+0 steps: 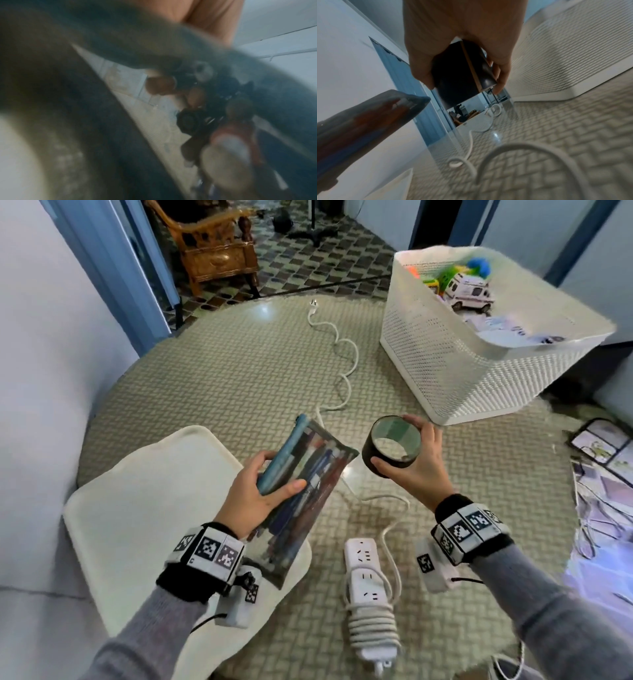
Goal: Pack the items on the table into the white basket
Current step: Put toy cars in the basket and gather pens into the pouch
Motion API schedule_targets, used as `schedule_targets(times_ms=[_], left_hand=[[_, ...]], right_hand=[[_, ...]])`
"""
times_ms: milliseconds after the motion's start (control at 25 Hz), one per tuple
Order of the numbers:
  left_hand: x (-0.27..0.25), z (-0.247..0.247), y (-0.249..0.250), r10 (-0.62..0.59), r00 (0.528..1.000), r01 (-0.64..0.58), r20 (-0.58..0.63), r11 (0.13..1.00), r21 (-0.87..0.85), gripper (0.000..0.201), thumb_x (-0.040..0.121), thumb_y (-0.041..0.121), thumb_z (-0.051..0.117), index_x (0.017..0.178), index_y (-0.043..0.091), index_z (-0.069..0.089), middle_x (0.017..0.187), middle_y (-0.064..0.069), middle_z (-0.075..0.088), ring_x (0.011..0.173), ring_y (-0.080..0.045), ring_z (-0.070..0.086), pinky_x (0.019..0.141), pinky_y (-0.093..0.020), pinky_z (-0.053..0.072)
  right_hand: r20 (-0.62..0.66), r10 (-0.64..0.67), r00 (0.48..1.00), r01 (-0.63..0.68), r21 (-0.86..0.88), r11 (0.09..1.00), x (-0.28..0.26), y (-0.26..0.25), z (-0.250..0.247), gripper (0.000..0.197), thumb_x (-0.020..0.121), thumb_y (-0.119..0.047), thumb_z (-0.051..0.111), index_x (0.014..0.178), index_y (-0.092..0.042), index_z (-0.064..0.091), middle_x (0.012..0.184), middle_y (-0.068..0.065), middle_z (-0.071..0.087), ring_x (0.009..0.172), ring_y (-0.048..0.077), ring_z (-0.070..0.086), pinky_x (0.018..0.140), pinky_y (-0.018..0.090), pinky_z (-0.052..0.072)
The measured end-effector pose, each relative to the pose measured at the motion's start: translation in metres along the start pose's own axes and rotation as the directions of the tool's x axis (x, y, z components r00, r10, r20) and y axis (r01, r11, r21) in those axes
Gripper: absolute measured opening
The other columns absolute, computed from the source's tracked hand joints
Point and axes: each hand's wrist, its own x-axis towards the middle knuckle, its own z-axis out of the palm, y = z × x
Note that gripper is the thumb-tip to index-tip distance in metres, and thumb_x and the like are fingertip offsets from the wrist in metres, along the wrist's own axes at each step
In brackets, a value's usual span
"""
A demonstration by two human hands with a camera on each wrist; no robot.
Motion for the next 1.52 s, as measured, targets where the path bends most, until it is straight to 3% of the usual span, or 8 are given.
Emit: schedule_targets(times_ms=[120,240,360,560,720,1040,1320,1520], left_hand=[[0.005,0.062,0.029,0.030,0.999,-0.029,0.015,0.997,-0.073,0.040,0.073,0.031,0.077,0.105,0.028,0.054,0.097,0.002,0.071,0.084,-0.010,0.070,0.070,-0.025,0.058],[0.008,0.140,0.052,-0.002,1.000,-0.001,-0.010,0.965,-0.261,0.045,0.066,0.037,0.077,0.104,0.023,0.058,0.097,-0.004,0.072,0.087,-0.020,0.071,0.075,-0.036,0.059],[0.005,0.212,0.075,-0.079,0.997,0.070,-0.002,0.900,-0.431,0.053,0.063,0.038,0.076,0.109,0.017,0.058,0.099,-0.012,0.072,0.084,-0.023,0.071,0.075,-0.039,0.058],[-0.008,0.301,0.105,-0.073,0.997,0.053,-0.025,0.886,-0.460,0.059,0.060,0.031,0.081,0.111,0.026,0.052,0.100,-0.010,0.071,0.084,-0.022,0.071,0.066,-0.039,0.059],[-0.006,0.327,0.118,-0.050,0.994,0.012,-0.092,0.929,-0.370,0.076,0.048,0.049,0.090,0.112,0.033,0.052,0.110,-0.009,0.068,0.096,-0.027,0.069,0.082,-0.051,0.056],[0.035,0.330,0.148,0.014,0.980,-0.081,-0.197,0.938,-0.337,0.069,0.060,0.034,0.083,0.120,0.021,0.050,0.104,-0.007,0.071,0.091,-0.022,0.071,0.080,-0.048,0.057],[0.071,0.324,0.166,0.058,0.961,-0.138,-0.271,0.948,-0.286,0.061,0.067,0.029,0.083,0.118,0.022,0.051,0.104,-0.005,0.071,0.091,-0.021,0.070,0.081,-0.047,0.057],[0.097,0.327,0.176,0.069,0.937,-0.170,-0.342,0.946,-0.275,0.061,0.067,0.029,0.082,0.118,0.023,0.051,0.108,-0.006,0.069,0.094,-0.020,0.069,0.083,-0.045,0.057]], right_hand=[[-0.027,0.036,0.999,-0.035,0.019,0.999,-0.009,0.031,-0.064,0.089,0.066,-0.025,0.086,0.138,-0.017,0.035,0.132,-0.004,0.041,0.121,0.003,0.039,0.099,0.010,0.028],[-0.083,0.063,0.995,-0.062,0.014,0.998,-0.021,0.062,-0.134,0.087,0.064,-0.028,0.087,0.136,-0.019,0.038,0.128,-0.005,0.042,0.117,0.003,0.040,0.095,0.004,0.029],[-0.111,0.044,0.993,-0.044,0.000,0.999,-0.031,0.086,-0.198,0.085,0.063,-0.032,0.087,0.132,-0.018,0.040,0.126,-0.003,0.044,0.120,0.011,0.043,0.104,0.029,0.038],[-0.106,0.058,0.993,-0.058,-0.004,0.998,-0.039,0.119,-0.283,0.084,0.061,-0.040,0.087,0.129,-0.028,0.040,0.126,-0.005,0.049,0.118,0.015,0.047,0.101,0.043,0.043],[-0.118,0.061,0.991,-0.058,0.028,0.998,-0.033,0.130,-0.311,0.083,0.057,-0.047,0.086,0.126,-0.031,0.043,0.123,-0.006,0.052,0.115,0.015,0.049,0.098,0.046,0.045],[-0.104,0.016,0.994,-0.008,0.071,0.997,0.014,0.129,-0.319,0.076,0.060,-0.039,0.088,0.121,-0.033,0.044,0.117,-0.009,0.056,0.110,0.009,0.053,0.095,0.033,0.047],[-0.119,-0.042,0.992,0.050,0.070,0.996,0.068,0.115,-0.322,0.085,0.054,-0.057,0.082,0.125,-0.031,0.046,0.120,-0.011,0.054,0.113,0.010,0.052,0.095,0.031,0.046],[-0.104,-0.093,0.990,0.102,0.083,0.991,0.118,0.111,-0.327,0.079,0.062,-0.040,0.086,0.128,-0.025,0.046,0.120,-0.010,0.050,0.111,0.005,0.047,0.091,0.017,0.038]])
